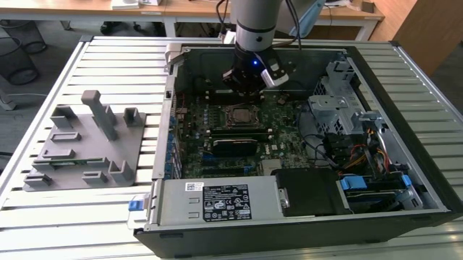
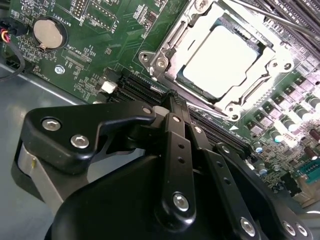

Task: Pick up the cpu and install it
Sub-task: 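Install the first cpu locking lever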

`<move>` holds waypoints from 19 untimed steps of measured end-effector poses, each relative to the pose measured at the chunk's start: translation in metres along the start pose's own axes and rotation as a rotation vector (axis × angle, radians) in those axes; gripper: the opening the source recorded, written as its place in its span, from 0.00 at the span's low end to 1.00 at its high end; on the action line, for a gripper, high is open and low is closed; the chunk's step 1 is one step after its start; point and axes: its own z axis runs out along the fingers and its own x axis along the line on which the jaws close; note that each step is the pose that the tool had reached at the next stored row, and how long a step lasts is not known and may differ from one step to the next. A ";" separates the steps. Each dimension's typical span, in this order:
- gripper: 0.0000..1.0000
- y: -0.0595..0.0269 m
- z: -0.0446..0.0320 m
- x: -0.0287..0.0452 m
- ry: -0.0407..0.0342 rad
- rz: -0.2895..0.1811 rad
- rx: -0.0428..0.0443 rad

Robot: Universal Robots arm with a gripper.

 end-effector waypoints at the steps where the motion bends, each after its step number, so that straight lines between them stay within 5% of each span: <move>1: 0.11 0.0000 0.0006 0.0000 0.0000 0.000 -0.0001; 19: 0.11 -0.0004 0.0051 -0.0022 0.0014 0.000 -0.0002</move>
